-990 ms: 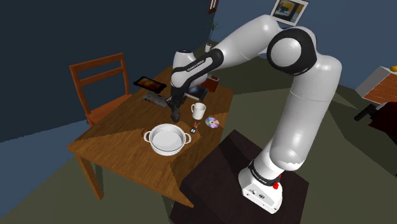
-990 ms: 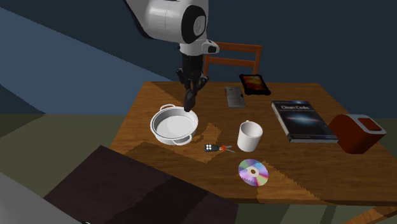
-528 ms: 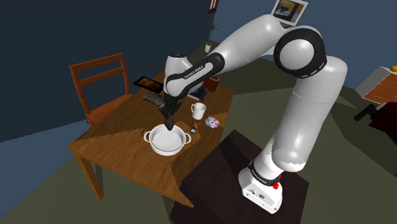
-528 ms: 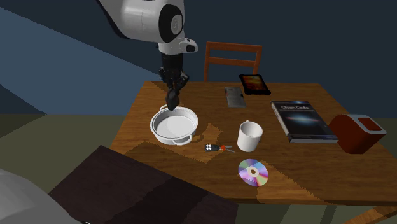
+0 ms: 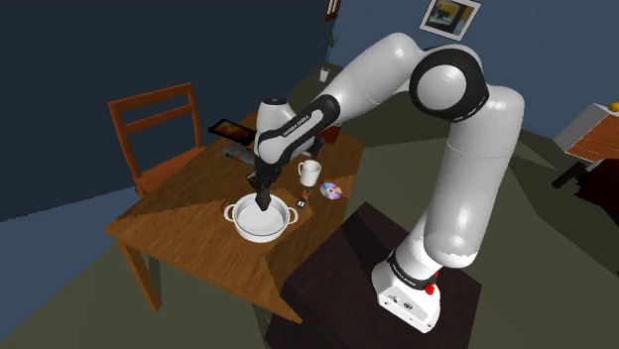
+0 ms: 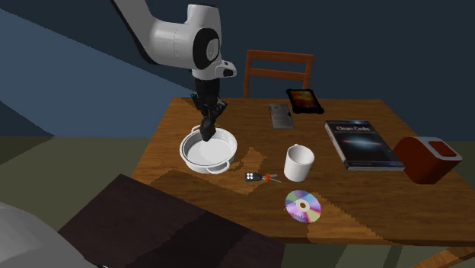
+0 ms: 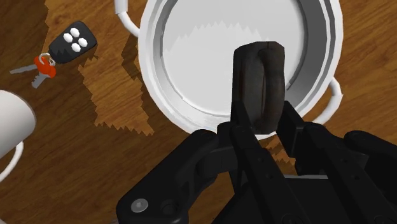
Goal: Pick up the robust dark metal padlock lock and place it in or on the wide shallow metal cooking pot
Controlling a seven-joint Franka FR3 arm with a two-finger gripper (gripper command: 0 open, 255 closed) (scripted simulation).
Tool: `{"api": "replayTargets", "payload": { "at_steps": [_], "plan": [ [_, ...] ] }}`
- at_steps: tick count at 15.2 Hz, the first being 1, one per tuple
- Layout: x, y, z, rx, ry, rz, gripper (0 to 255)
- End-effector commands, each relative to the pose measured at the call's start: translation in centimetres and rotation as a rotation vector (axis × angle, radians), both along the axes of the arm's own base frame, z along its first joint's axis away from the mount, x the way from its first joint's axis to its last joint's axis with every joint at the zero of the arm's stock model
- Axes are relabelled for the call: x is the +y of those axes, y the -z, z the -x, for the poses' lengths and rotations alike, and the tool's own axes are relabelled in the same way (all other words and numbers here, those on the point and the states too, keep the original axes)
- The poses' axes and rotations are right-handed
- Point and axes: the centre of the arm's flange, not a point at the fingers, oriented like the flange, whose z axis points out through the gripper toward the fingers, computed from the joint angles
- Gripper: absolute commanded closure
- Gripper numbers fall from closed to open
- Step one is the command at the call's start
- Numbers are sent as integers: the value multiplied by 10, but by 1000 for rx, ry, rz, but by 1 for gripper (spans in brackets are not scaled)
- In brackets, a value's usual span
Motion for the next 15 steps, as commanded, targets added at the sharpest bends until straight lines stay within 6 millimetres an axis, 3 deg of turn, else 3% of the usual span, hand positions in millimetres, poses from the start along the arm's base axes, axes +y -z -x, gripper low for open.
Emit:
{"api": "replayTargets", "payload": {
  "at_steps": [1, 7, 15],
  "plan": [
    [1, 10, 0, -1, 0, 0, 255],
    [1, 42, 0, -1, 0, 0, 255],
    [1, 42, 0, -1, 0, 0, 255]
  ]
}}
